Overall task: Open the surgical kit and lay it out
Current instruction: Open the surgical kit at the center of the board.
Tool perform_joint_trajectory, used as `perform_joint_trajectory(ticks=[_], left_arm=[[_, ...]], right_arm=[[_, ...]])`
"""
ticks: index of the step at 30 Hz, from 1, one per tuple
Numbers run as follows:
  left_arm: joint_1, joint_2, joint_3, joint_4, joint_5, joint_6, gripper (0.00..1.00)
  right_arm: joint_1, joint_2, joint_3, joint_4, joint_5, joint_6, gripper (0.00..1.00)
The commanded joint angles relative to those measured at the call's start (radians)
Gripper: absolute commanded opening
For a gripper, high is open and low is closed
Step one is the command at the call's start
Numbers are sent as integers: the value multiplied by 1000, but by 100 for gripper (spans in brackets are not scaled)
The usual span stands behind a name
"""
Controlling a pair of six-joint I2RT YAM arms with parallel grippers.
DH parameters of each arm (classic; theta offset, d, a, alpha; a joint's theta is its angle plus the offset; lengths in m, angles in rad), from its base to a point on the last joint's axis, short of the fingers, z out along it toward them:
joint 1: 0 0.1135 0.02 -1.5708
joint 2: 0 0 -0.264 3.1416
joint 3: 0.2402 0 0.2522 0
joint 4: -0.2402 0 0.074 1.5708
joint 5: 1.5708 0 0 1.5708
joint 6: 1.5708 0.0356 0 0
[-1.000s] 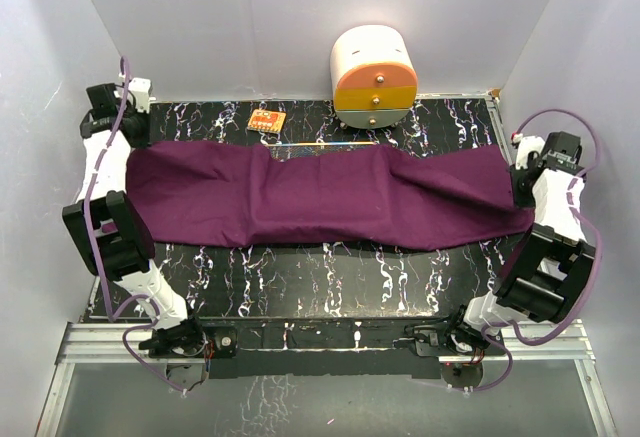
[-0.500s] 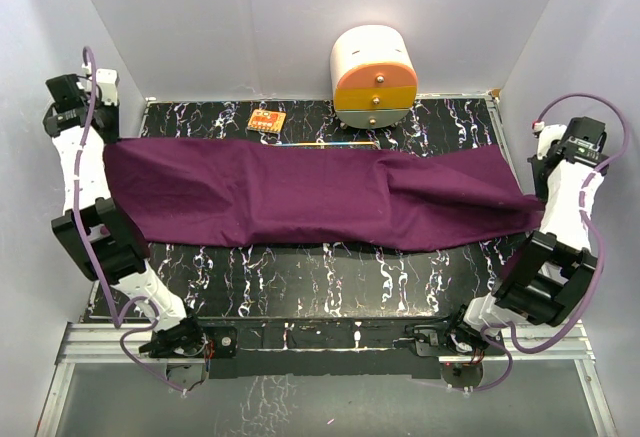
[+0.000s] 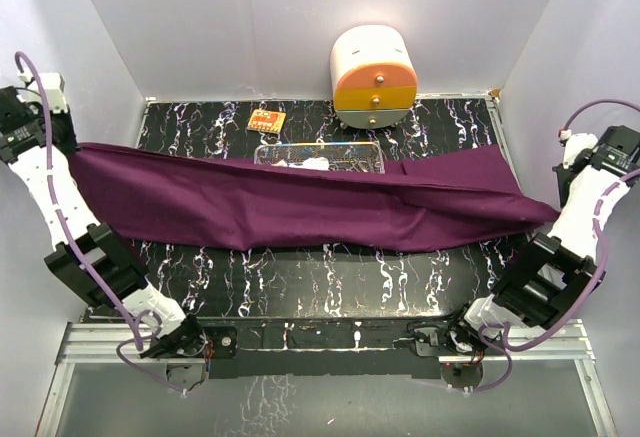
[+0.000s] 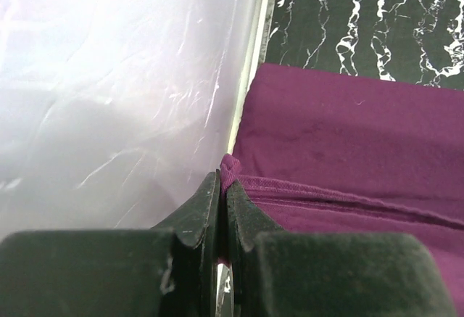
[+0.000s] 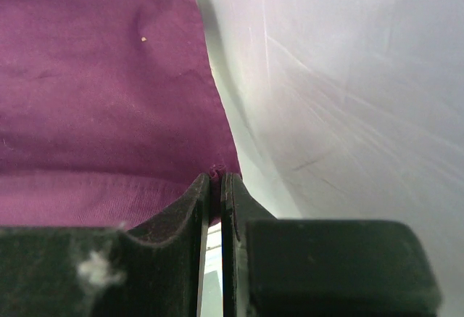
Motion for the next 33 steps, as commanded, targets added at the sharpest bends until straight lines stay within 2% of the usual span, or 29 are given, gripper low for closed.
perform_joint_trajectory(ticks=[1, 6, 16, 26, 33], left_arm=[[60, -92, -30, -19, 47, 34, 0], [91, -160, -138, -28, 32, 109, 0], [128, -266, -339, -72, -63, 356, 0], [192, -273, -458, -174, -149, 644, 0], [223, -220, -467, -324, -249, 831, 0]], right_arm=[[-81, -33, -2, 18, -23, -79, 0], [-124, -39, -56, 48, -17, -146, 0], [-149, -43, -161, 70, 24, -289, 0], [-163, -93, -313, 100, 160, -535, 0], [-221, -26, -309, 98, 228, -667, 0]])
